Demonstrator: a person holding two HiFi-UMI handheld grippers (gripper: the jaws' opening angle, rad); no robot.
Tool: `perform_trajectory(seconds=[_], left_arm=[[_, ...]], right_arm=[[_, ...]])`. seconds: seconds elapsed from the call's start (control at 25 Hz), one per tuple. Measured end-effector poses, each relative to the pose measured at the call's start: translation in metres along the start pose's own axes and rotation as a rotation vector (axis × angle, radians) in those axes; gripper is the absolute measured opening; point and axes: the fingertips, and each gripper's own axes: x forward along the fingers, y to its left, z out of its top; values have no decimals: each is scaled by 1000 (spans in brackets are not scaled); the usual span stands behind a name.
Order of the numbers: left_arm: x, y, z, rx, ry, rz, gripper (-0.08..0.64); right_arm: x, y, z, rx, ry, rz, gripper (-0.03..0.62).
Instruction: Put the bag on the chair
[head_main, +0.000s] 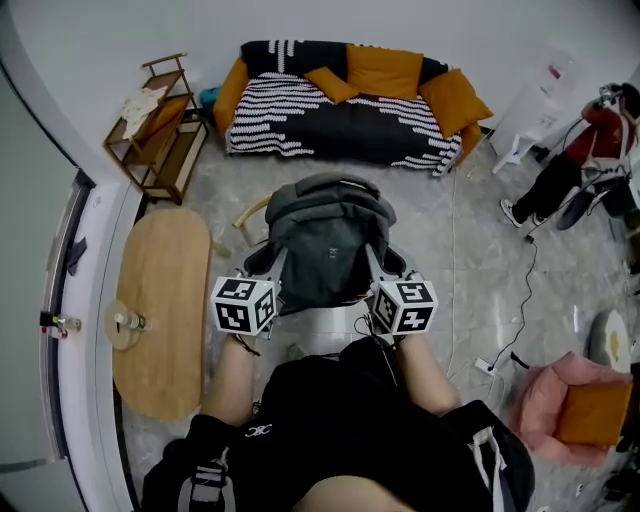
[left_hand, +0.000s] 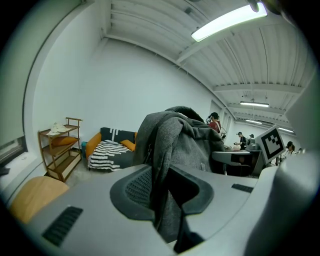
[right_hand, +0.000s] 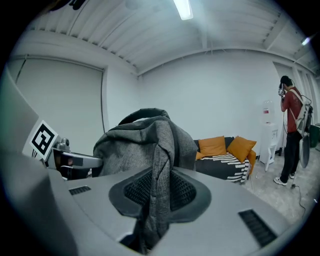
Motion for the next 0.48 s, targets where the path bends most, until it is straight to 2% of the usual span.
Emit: perform_trajectory(seconds=[0.24,0.48], left_arm=[[53,39,-16,-65,70,52,91],[98,71,-37,-165,145,196,92]], right_arm=[[72,-24,-12,1,72,72,92],[155,-47,-30,-33,202,225,91]])
